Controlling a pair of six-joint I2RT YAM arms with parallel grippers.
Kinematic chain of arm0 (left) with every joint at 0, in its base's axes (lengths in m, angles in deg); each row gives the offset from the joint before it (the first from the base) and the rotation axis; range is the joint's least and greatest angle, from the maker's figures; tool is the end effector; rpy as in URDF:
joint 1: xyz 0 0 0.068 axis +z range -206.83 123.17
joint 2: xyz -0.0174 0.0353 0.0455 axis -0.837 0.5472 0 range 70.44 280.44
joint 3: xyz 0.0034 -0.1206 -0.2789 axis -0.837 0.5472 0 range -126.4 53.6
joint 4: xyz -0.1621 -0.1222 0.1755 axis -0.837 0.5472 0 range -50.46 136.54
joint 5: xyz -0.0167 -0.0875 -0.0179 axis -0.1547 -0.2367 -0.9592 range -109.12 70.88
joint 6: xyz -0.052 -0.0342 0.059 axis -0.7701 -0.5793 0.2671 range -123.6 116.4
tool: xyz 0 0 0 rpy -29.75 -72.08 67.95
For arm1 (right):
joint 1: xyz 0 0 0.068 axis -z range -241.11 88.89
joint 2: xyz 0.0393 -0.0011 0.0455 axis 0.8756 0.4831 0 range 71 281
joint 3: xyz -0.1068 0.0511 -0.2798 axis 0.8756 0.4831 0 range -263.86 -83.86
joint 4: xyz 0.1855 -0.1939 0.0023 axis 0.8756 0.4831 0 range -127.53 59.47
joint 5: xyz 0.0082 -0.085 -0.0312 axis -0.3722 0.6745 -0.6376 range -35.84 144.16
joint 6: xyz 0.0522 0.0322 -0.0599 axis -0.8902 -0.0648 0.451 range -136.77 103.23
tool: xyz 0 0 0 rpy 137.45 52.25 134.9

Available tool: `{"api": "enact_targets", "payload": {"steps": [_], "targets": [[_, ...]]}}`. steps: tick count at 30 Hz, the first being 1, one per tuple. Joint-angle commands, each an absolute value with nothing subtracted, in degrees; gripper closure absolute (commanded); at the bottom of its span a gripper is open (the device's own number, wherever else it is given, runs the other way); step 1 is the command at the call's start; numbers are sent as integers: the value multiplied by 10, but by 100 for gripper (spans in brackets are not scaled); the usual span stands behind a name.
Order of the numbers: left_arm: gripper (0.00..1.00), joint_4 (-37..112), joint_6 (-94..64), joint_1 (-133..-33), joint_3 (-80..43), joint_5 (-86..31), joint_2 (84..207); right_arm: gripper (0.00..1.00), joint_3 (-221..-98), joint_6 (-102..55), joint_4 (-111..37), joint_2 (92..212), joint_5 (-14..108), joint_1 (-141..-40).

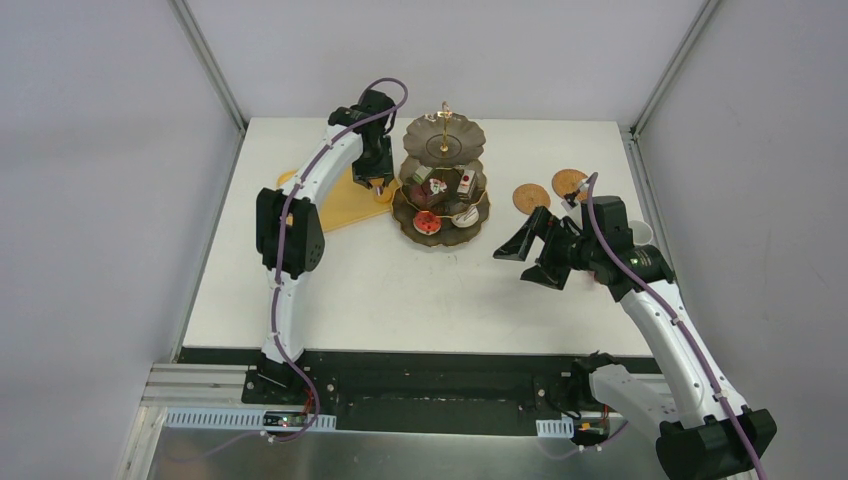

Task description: Serve the afternoon tea

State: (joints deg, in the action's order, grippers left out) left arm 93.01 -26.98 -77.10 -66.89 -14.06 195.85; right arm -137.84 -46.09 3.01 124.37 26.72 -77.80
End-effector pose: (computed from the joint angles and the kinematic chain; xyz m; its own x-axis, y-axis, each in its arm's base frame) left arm 0.4960 -0.1761 0.2658 -0.8531 -0.1062 -0.5109 -0.0399 0.9895 -0.1391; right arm 0.1848 0.0917 0.3231 -0.8266 0.2059 -0.5238 -0.2163 0.7430 0.6334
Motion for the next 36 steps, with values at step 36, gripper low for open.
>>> {"api": "enact_targets", "payload": {"steps": [36], "targets": [[79,980,-239,-758,-672,-77,1875,1,-1378,-456,22,1247,270,-775]]}}
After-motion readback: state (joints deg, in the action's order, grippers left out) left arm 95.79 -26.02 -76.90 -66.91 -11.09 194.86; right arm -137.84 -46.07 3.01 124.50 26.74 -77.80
